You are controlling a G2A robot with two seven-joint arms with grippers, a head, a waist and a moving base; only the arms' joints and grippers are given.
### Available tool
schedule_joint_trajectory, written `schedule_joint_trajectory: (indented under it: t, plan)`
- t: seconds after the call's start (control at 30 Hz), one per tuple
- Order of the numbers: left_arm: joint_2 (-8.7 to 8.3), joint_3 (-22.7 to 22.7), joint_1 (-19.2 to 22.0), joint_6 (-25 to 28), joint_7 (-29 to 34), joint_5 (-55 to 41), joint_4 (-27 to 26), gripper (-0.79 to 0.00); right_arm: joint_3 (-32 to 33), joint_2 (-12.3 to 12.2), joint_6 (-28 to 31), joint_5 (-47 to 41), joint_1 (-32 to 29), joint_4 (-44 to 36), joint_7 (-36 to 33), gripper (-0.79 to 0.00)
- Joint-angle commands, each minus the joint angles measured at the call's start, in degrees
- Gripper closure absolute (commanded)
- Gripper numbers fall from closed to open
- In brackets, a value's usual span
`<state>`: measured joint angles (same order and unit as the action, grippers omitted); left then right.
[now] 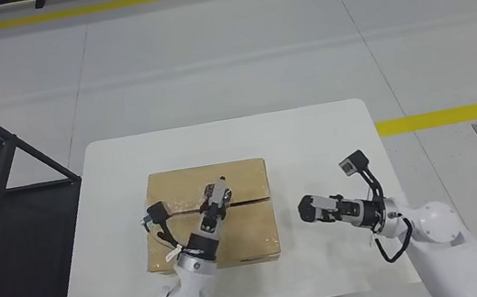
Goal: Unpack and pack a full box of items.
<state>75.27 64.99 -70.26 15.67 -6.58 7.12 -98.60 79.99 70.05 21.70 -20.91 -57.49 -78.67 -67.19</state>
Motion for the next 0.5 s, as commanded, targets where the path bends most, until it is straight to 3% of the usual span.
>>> schedule_joint_trajectory:
  t: [0.0, 0.47]
  plan:
    - [0.27, -0.85, 0.65, -0.38, -0.14, 0.51, 0.63, -0.785, 0.13, -0.14, 0.17, -0.31, -0.15, 0.11, -0.03, -0.785]
    - [2.33, -5.69, 5.0, -2.35, -1.31, 1.79, 4.91, -0.785, 1.34, -1.26, 0.17, -1.47, -1.75, -0.61, 0.1, -0.785]
